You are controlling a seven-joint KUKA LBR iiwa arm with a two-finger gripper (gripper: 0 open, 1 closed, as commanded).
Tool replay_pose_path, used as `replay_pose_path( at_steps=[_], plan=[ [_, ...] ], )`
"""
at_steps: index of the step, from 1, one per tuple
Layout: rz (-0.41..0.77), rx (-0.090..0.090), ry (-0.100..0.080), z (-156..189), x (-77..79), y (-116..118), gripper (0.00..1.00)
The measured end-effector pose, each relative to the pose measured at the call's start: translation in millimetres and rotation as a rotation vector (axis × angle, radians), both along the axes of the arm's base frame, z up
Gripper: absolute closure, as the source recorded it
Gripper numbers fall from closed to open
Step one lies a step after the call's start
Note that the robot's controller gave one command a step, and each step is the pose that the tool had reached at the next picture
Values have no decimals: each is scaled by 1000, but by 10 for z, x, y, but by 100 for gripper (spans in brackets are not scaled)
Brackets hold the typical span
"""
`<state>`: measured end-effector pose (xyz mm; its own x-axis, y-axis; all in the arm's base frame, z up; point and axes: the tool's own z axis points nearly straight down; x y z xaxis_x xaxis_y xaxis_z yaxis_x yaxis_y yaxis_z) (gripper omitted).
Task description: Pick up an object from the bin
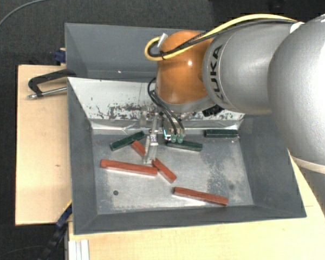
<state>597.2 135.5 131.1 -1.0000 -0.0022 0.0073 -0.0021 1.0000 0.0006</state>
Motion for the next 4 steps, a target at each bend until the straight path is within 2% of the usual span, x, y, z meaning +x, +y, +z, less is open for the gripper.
replay_pose_path(
  at_steps=[1, 2, 3, 4],
  plan=[
    [-84, -1, -2, -631, -111, -286, 0],
    [29, 2, -6, -489, -360, 235, 0],
    [-48, -3, -5, -610, -407, -453, 0],
    [-43, 0, -7, -604, -407, -409, 100]
  ],
)
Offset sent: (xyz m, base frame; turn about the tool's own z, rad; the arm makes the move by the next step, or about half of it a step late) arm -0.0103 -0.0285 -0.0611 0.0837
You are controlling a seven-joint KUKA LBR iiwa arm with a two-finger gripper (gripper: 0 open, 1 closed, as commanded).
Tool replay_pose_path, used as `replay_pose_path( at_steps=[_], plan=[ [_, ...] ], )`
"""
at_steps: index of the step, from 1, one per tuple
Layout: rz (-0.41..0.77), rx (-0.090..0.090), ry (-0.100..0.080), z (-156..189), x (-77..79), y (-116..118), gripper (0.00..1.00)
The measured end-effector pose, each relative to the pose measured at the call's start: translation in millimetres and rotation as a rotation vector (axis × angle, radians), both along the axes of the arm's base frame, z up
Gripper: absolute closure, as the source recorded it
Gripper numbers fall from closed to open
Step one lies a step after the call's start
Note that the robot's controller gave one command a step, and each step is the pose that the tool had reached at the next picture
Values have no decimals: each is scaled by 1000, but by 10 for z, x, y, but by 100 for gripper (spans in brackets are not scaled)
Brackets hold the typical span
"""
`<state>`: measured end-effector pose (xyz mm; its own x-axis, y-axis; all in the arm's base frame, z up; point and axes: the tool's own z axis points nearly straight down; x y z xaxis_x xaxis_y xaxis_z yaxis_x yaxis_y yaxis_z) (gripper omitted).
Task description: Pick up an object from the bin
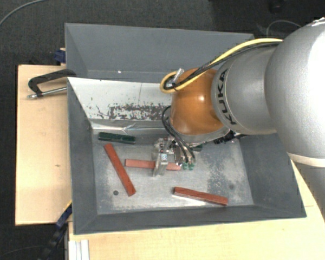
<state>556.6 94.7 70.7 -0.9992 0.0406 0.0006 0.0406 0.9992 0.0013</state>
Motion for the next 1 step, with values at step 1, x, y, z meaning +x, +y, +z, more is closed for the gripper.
replay_pose_path(
  at_steps=[1],
  plan=[
    [23, 1, -16, 1531, 150, -114, 100]
  ],
)
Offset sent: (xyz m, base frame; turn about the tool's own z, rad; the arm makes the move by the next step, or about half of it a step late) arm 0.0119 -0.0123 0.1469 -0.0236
